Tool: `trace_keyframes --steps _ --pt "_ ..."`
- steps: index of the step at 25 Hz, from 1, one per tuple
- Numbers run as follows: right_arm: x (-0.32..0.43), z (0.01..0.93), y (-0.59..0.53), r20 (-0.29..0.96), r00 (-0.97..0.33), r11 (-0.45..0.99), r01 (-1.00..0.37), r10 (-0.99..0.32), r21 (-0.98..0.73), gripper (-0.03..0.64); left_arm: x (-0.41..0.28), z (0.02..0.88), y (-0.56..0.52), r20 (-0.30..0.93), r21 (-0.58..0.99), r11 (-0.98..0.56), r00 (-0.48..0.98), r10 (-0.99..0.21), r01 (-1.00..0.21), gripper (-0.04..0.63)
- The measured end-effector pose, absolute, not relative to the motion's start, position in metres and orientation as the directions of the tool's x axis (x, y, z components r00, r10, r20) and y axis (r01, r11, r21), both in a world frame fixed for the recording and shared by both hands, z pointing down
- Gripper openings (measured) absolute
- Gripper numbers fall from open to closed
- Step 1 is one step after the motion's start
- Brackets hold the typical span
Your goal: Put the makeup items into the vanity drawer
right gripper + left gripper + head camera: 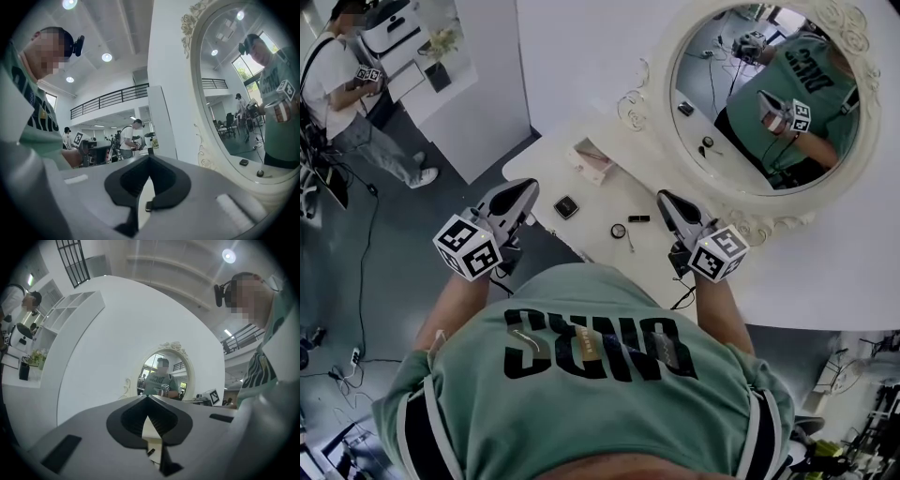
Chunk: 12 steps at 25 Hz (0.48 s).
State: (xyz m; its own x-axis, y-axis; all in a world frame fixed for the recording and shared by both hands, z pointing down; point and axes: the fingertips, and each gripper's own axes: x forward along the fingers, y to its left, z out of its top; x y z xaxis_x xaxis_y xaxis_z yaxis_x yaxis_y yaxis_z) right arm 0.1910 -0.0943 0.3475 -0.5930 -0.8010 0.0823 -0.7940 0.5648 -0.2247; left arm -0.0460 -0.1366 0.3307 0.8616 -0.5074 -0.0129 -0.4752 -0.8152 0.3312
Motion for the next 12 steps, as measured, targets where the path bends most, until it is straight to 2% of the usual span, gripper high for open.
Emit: trace_keyframes --steps 12 --pt "0.1818 0.3488 -0.0945 0.103 -0.61 0.585 -0.786 -0.785 -0.2 0.008 -0.0467 0.3346 -0.1364 -0.011 0.333 -0.817 0.865 -0.502 -0.471 0.0"
